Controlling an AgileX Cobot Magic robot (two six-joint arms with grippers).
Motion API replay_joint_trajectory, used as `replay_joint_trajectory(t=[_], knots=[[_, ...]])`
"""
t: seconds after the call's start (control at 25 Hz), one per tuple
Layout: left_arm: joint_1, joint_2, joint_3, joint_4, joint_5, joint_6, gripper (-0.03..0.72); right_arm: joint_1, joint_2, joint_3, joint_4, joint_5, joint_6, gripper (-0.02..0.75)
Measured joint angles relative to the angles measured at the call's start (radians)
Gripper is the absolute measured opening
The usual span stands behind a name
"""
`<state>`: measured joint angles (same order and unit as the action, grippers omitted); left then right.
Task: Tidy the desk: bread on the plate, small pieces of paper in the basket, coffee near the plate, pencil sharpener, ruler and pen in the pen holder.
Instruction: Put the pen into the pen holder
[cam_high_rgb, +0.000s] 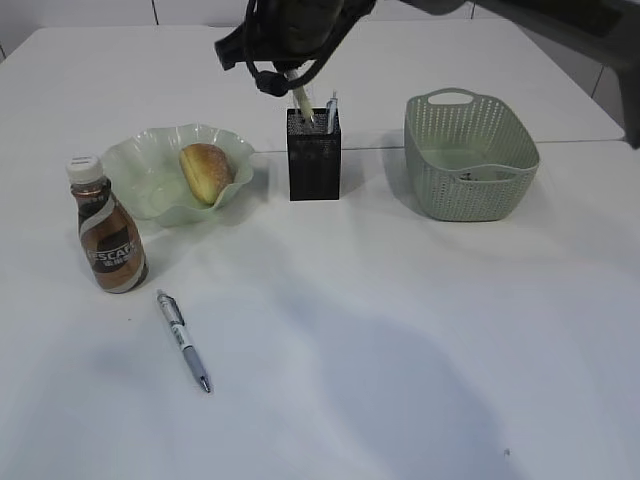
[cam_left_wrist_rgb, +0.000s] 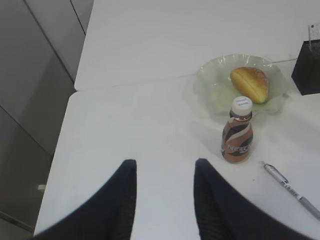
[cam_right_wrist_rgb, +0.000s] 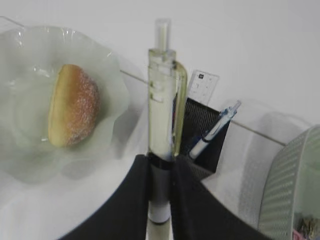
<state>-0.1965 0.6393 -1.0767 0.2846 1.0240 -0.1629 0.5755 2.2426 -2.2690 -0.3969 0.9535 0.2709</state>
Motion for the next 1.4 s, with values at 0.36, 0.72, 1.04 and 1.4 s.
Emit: replay_joint_trajectory(t=[0.36,0.72,1.04,1.4], knots=[[0.000,0.006,0.000,0.000,-0.027,0.000,0.268,-0.076,0.000,0.000,-0.014,-0.180,0.000,0.089],[0.000,0.053,0.000,0.002,-0.064,0.000,0.268,-0.155,0.047,0.004,0.032,-0.400,0.000,0.088],[0.000,0.100,0.000,0.002,-0.118,0.000,0.268,-0.178,0.074,0.078,0.020,-0.606,0.000,0.087],[0.000,0.164,0.000,0.000,-0.160,0.000,0.268,-0.218,0.074,0.193,0.000,-0.798,0.000,0.086]])
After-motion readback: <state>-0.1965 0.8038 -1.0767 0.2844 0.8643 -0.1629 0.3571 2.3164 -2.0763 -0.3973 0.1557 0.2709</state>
